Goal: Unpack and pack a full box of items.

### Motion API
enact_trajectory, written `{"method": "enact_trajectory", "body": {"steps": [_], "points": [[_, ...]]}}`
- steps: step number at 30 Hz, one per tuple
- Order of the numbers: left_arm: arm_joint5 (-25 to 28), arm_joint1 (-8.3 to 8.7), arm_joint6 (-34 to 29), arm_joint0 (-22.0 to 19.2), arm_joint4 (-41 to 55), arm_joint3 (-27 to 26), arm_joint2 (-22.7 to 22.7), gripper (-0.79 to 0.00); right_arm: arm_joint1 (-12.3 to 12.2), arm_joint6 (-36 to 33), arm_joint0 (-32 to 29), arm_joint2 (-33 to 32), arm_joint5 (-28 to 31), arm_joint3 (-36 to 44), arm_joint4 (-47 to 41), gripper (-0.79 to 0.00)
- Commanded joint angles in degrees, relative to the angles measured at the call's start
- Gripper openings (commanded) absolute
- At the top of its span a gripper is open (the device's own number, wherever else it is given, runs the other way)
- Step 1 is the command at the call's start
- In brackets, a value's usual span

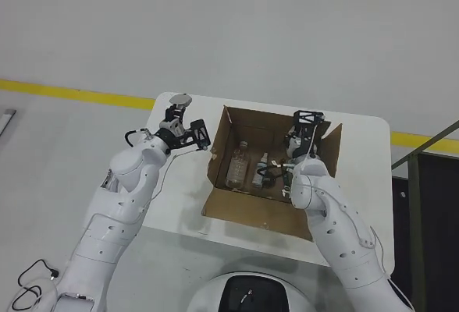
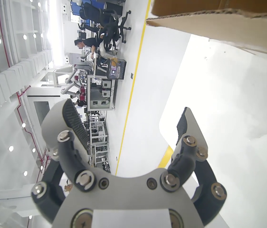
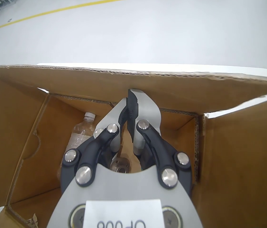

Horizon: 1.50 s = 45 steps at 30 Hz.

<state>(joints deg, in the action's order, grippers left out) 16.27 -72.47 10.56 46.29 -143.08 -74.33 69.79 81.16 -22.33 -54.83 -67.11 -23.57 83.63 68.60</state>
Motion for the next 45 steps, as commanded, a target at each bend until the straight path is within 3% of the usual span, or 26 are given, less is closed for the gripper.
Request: {"method": "enact_trajectory", "body": {"steps": [1,3,16,31,39,45], "points": [[0.3,0.04,1.2,-0.3,-0.2,0.5,-0.5,-0.674,0.1,0.6,0.4,-0.3,-0.5,-0.5,0.0,-0.785],[0.8,0.09,2.7,-0.5,-0.3,1.0,-0.9,-0.785,0.3,1.3,0.7,-0.6,-1.1,-0.9,-0.8,-0.785],[3.4,0.58,10.8,-1.5,-0.6,3.1,-3.2,-0.785,1.8,5.1,2.7,0.0,-3.9,-4.5,-3.7,-0.785],[3.9,0.65,10.6,-1.1,0.6,3.0,-3.9,-0.785,2.0,3.7,2.0,-1.4,-2.4,-3.4,-2.6,-0.785],[4.4,0.76,14.5,-0.7,0.2,0.7,-6.2,-0.785,2.1,2.8,1.4,-2.1,-1.9,-2.1,-1.7,-0.785],[3.9,0.5,16.0,-1.6,0.5,2.0,-8.2,-0.785,2.1,1.6,1.1,-2.8,-1.8,-1.1,-0.6,-0.785]]}}
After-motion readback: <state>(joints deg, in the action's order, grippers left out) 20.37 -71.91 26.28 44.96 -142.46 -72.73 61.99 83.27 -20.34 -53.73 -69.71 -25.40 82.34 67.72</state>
